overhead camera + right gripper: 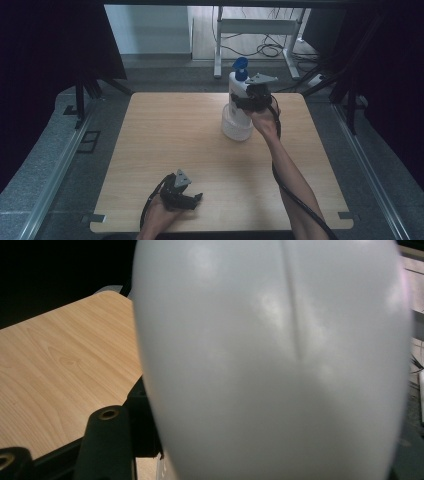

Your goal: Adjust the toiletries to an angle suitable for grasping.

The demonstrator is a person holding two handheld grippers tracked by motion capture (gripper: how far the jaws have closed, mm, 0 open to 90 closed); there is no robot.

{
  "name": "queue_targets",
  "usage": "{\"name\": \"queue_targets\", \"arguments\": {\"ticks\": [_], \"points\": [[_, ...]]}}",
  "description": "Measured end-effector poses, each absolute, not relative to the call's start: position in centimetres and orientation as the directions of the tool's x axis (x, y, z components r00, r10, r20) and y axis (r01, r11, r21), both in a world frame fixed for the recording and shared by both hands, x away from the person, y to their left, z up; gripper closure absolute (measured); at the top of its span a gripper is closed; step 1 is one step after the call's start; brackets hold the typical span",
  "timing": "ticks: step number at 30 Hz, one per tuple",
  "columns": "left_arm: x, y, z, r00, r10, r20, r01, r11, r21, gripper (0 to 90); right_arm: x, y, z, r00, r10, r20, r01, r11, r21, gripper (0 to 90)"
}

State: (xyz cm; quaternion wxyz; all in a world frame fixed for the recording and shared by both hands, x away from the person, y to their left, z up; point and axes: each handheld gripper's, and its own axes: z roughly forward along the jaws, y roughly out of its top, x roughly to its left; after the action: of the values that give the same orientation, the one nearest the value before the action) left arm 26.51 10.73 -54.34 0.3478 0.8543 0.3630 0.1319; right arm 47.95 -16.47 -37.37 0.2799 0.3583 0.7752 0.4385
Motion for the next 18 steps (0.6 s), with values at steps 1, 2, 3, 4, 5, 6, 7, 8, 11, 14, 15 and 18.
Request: {"name": "queue_targets", "arguments": {"ticks": [1,2,3,4,5,6,7,8,11,14,15,18], "points": [[26.5,10.7,-54.3,0.702,0.712,-0.027,0.528,-0.495,0.69,13.4,48.0,-16.4,-37.6,-0.587,0.801,-0.116,0.313,0.356,0.881,37.4],[26.5,10.7,-54.3,0.702,0.712,-0.027,0.528,-0.495,0.69,13.5,48.1,-16.4,-37.8,-0.588,0.801,-0.115,0.315,0.357,0.879,37.4],[26.5,10.7,-54.3,0.702,0.712,-0.027,0.529,-0.495,0.69,13.4,48.1,-16.4,-38.0,-0.588,0.801,-0.115,0.316,0.358,0.878,37.3],[26.5,10.7,-54.3,0.702,0.712,-0.027,0.529,-0.494,0.69,13.4,48.1,-16.3,-38.2,-0.588,0.801,-0.113,0.319,0.358,0.878,37.4],[26.5,10.7,-54.3,0.702,0.712,-0.027,0.528,-0.495,0.69,13.4,48.2,-16.3,-38.4,-0.588,0.801,-0.112,0.321,0.359,0.877,37.4],[26.5,10.7,-54.3,0.701,0.712,-0.028,0.529,-0.494,0.69,13.4,48.2,-16.3,-38.6,-0.588,0.801,-0.11,0.323,0.357,0.876,37.4],[26.5,10.7,-54.3,0.701,0.712,-0.028,0.529,-0.494,0.69,13.4,48.2,-16.3,-38.8,-0.589,0.801,-0.109,0.324,0.358,0.876,37.4],[26.5,10.7,-54.3,0.702,0.712,-0.027,0.529,-0.495,0.689,13.5,48.3,-16.3,-39.1,-0.59,0.8,-0.108,0.326,0.359,0.875,37.4],[26.5,10.7,-54.3,0.701,0.713,-0.028,0.53,-0.494,0.689,13.4,48.3,-16.1,-39.6,-0.594,0.797,-0.107,0.325,0.36,0.874,37.3],[26.5,10.7,-54.3,0.702,0.712,-0.027,0.53,-0.497,0.687,13.4,48.3,-16.0,-39.9,-0.596,0.796,-0.105,0.326,0.36,0.874,37.4],[26.5,10.7,-54.3,0.702,0.711,-0.027,0.53,-0.498,0.686,13.4,48.3,-16.0,-40.1,-0.597,0.795,-0.109,0.325,0.363,0.873,37.3],[26.5,10.7,-54.3,0.703,0.71,-0.026,0.528,-0.497,0.688,13.5,48.3,-15.8,-40.4,-0.598,0.794,-0.108,0.327,0.365,0.872,37.3]]}}
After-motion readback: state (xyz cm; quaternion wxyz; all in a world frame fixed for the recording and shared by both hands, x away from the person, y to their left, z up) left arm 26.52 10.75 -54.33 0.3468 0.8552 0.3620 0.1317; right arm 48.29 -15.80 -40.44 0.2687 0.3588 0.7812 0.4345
